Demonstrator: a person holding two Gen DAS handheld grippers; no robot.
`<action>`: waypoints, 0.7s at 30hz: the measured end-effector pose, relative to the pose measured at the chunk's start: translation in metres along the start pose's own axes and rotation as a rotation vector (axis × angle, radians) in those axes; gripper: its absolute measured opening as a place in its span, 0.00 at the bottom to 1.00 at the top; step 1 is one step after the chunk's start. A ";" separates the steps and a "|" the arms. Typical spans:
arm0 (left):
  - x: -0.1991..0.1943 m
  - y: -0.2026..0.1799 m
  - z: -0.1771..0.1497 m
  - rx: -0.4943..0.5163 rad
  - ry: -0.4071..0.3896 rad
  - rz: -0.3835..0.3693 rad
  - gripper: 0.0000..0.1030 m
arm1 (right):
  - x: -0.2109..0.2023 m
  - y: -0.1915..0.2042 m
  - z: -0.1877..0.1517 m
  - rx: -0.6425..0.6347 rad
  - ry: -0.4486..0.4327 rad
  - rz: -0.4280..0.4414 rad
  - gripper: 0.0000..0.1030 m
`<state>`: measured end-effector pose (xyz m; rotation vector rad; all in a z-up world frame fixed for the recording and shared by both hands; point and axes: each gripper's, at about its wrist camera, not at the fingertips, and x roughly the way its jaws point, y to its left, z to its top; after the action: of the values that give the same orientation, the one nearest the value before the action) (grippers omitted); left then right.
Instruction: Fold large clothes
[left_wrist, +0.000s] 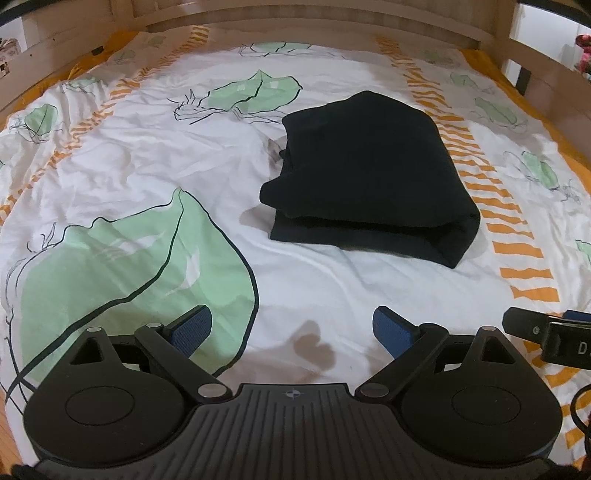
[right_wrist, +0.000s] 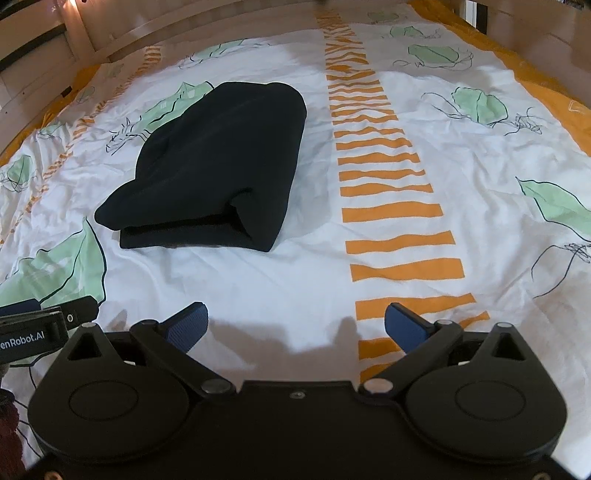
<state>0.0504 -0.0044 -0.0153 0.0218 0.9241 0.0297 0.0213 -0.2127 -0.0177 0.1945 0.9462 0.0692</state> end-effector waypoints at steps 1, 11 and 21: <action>0.000 0.000 0.000 0.000 0.001 -0.002 0.92 | 0.000 0.000 0.000 0.001 0.001 0.001 0.98; -0.001 -0.001 -0.001 -0.001 0.001 -0.006 0.92 | 0.001 0.001 -0.002 0.002 0.005 0.002 0.98; 0.002 -0.001 -0.003 -0.009 0.015 -0.009 0.92 | 0.004 0.005 -0.002 -0.003 0.019 0.008 0.98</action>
<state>0.0496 -0.0051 -0.0188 0.0086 0.9394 0.0257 0.0219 -0.2074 -0.0207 0.1955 0.9639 0.0800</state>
